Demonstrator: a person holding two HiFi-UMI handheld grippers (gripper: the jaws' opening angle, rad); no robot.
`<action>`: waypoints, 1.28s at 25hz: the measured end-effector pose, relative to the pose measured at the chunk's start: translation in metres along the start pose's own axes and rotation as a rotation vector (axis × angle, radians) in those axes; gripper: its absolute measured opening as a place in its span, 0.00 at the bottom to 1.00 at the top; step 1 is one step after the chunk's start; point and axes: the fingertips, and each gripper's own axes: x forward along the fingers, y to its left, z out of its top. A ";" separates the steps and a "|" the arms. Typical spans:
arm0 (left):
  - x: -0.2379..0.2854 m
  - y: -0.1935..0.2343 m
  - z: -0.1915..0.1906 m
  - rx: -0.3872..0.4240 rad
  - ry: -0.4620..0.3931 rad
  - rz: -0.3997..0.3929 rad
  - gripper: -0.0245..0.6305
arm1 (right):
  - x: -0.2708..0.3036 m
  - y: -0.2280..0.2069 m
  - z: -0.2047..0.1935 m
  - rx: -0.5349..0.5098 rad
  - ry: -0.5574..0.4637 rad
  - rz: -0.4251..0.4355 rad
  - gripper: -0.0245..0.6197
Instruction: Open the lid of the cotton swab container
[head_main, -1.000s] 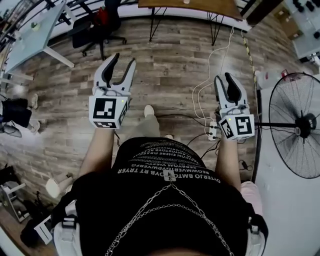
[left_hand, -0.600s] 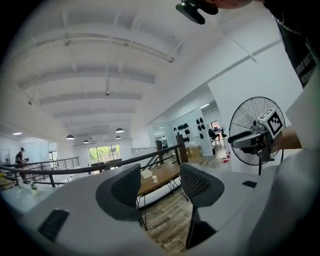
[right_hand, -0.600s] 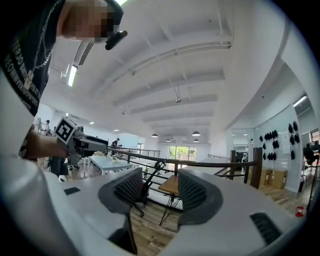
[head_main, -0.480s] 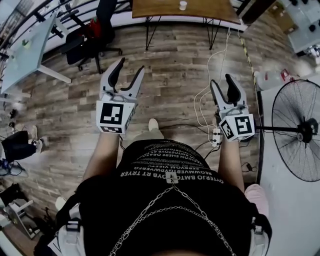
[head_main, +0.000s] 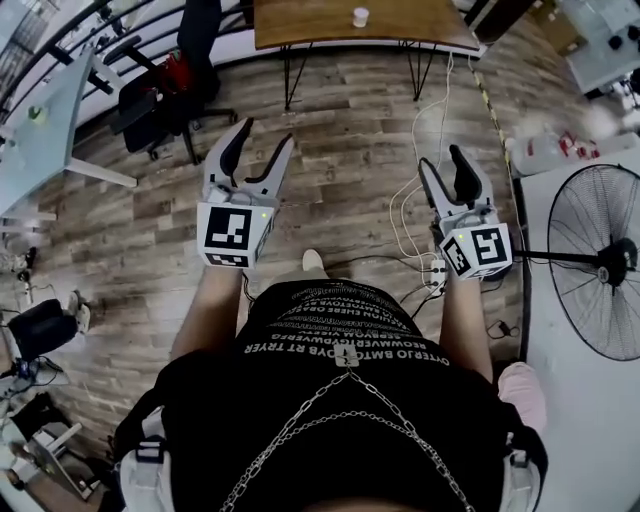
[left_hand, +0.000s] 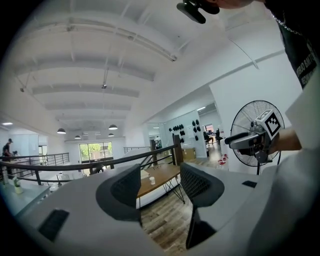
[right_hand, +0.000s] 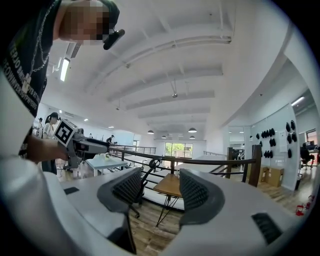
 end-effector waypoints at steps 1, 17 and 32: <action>0.003 0.002 -0.002 -0.003 -0.001 -0.011 0.41 | 0.003 0.001 0.001 -0.001 0.002 -0.004 0.40; 0.034 0.018 -0.017 -0.037 0.008 -0.097 0.41 | 0.022 -0.001 0.007 -0.007 0.046 -0.032 0.40; 0.074 0.042 -0.019 -0.029 0.033 -0.042 0.41 | 0.072 -0.030 -0.006 0.025 0.043 0.023 0.40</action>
